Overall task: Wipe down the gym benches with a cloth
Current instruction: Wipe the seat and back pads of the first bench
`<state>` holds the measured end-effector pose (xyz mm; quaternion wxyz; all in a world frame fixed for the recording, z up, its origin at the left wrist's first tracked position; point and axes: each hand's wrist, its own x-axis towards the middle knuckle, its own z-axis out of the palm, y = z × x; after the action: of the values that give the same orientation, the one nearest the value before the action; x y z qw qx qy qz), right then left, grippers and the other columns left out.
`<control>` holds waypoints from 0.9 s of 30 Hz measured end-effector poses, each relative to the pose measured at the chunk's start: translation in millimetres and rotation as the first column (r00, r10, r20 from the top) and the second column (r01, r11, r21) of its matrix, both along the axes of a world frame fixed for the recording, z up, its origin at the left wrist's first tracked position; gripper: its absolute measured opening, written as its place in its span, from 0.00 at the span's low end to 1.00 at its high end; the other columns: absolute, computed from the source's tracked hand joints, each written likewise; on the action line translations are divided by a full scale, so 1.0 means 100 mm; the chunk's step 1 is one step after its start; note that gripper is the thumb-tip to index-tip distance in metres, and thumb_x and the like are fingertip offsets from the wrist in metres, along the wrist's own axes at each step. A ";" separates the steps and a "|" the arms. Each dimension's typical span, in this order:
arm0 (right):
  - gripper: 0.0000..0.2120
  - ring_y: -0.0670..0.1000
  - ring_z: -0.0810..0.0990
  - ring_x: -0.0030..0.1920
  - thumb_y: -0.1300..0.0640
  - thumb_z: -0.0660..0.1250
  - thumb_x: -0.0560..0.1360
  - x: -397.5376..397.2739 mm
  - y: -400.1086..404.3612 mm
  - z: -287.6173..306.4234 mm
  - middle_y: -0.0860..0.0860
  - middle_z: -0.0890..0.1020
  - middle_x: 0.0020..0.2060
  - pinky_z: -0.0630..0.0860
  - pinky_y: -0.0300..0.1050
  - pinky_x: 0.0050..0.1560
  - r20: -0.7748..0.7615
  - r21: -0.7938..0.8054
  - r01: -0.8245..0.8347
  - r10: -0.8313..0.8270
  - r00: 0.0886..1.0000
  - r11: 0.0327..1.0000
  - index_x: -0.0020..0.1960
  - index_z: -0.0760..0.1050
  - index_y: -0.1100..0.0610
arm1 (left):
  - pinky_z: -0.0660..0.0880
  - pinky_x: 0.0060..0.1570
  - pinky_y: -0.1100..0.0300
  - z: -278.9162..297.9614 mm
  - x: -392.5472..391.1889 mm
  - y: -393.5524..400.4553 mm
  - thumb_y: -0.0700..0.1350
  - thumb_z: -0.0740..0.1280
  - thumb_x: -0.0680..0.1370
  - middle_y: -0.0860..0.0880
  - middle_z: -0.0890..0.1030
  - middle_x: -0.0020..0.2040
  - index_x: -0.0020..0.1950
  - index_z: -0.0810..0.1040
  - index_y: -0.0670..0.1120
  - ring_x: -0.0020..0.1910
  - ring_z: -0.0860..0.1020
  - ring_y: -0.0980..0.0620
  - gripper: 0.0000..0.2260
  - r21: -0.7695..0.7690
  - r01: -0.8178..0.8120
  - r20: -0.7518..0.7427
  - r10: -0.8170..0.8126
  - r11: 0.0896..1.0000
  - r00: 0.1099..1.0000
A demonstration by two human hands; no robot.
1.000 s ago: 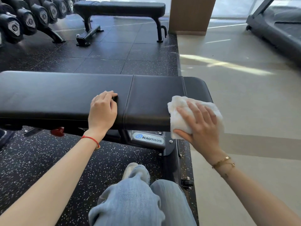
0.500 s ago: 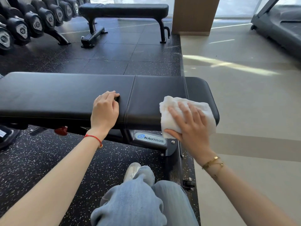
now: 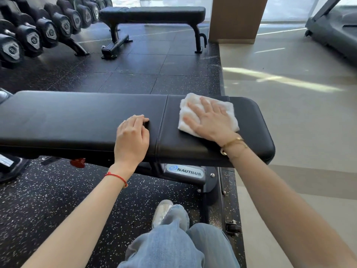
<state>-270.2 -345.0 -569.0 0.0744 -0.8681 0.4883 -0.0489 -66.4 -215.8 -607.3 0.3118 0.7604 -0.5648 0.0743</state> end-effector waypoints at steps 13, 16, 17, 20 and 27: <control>0.32 0.51 0.46 0.79 0.30 0.40 0.76 -0.51 0.33 -0.02 0.45 0.48 0.80 0.40 0.51 0.77 0.006 -0.008 -0.105 0.105 0.994 0.994 0.78 0.48 0.35 | 0.72 0.62 0.46 0.04 0.09 -0.03 0.41 0.62 0.77 0.48 0.82 0.58 0.57 0.80 0.46 0.59 0.79 0.46 0.11 -0.011 0.021 0.022 -0.021 1.000 1.000; 0.28 0.56 0.50 0.78 0.36 0.48 0.81 -0.39 -0.07 0.00 0.48 0.51 0.80 0.44 0.54 0.76 0.020 0.009 0.043 -0.043 0.999 0.999 0.79 0.50 0.39 | 0.70 0.58 0.49 0.06 0.11 -0.05 0.40 0.65 0.76 0.49 0.81 0.55 0.56 0.79 0.46 0.55 0.77 0.45 0.10 0.023 0.013 0.085 -0.015 1.000 0.996; 0.27 0.57 0.52 0.77 0.37 0.48 0.81 -0.28 -0.19 0.01 0.49 0.52 0.79 0.45 0.55 0.75 0.025 0.006 0.067 -0.067 0.997 0.998 0.78 0.51 0.40 | 0.70 0.58 0.50 0.06 0.12 -0.06 0.41 0.65 0.76 0.49 0.80 0.56 0.57 0.79 0.46 0.56 0.77 0.45 0.11 0.028 0.010 0.096 -0.012 1.000 0.995; 0.28 0.59 0.53 0.77 0.37 0.48 0.81 0.17 -0.31 0.00 0.51 0.51 0.79 0.47 0.58 0.75 -0.006 0.021 0.000 0.000 1.000 1.000 0.79 0.50 0.41 | 0.67 0.61 0.49 0.05 0.11 -0.06 0.45 0.60 0.77 0.50 0.79 0.59 0.60 0.78 0.47 0.58 0.74 0.45 0.14 0.035 0.007 0.089 -0.010 0.999 0.996; 0.32 0.53 0.48 0.79 0.31 0.40 0.75 0.11 0.34 -0.08 0.46 0.51 0.80 0.42 0.54 0.78 0.045 -0.016 -0.289 0.289 0.956 0.957 0.78 0.51 0.36 | 0.66 0.64 0.50 0.04 0.13 -0.03 0.48 0.58 0.77 0.51 0.78 0.61 0.62 0.78 0.48 0.61 0.73 0.48 0.16 0.038 0.026 0.065 -0.029 0.999 0.997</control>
<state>-259.2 -310.9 -577.1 0.0878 -0.9291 0.3543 -0.0601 -53.9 -218.5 -602.9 0.2801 0.7554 -0.5864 0.0843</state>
